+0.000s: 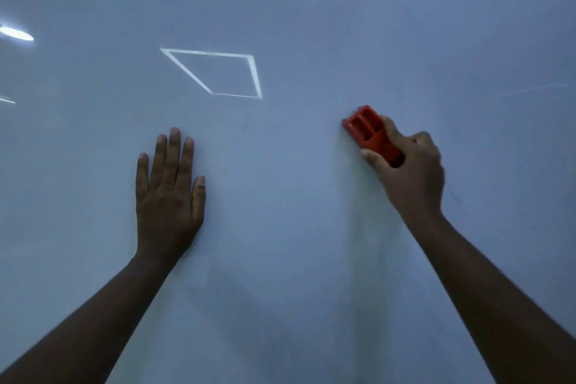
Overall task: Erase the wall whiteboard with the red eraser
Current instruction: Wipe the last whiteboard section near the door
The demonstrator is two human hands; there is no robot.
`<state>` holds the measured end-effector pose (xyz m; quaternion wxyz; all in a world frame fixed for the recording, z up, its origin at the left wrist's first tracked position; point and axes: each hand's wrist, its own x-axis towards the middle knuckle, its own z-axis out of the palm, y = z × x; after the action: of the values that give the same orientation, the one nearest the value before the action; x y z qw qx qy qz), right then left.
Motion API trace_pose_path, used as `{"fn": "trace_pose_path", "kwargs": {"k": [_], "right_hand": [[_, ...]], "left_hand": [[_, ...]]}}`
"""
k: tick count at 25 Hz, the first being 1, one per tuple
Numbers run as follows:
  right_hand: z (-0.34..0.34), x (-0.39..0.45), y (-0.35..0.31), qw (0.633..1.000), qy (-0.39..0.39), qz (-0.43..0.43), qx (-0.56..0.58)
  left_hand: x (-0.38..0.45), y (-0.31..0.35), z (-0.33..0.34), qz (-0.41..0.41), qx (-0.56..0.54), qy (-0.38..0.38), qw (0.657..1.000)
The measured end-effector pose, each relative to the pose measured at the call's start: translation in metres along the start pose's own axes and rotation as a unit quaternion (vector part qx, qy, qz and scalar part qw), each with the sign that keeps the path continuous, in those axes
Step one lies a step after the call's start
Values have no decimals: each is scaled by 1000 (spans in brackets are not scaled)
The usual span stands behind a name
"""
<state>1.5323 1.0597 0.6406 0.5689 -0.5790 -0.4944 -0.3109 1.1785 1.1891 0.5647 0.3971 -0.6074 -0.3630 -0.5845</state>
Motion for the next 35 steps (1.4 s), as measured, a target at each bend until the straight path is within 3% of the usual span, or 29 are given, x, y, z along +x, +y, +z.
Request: {"fn": "trace_pose_path", "kwargs": {"k": [5, 9, 12, 15, 18, 21, 24, 30, 32, 35], "right_hand": [[0, -82, 49, 994, 11, 88, 64], [21, -95, 31, 990, 32, 112, 79], [46, -117, -10, 996, 39, 46, 66], [71, -178, -46, 998, -10, -62, 19], [76, -220, -47, 988, -63, -140, -12], [64, -204, -36, 980, -78, -177, -41], [48, -152, -24, 991, -39, -122, -34], [14, -75, 33, 986, 49, 145, 58], [17, -83, 37, 980, 63, 172, 83], [40, -123, 15, 987, 73, 121, 75]], "left_hand": [[-24, 20, 0, -55, 6, -12, 998], [-37, 29, 0, -74, 1, -25, 997], [-50, 36, 2, -83, 5, -28, 996], [-59, 37, 2, -76, 3, -31, 997], [-68, 35, 0, -60, -2, -34, 998], [-77, 35, -1, -50, -3, -33, 998], [-85, 35, -1, -45, 0, -34, 998], [-95, 37, -2, -48, -3, -32, 998], [-97, 38, -2, -48, 1, -35, 998], [-102, 40, -2, -56, 0, -36, 998]]}}
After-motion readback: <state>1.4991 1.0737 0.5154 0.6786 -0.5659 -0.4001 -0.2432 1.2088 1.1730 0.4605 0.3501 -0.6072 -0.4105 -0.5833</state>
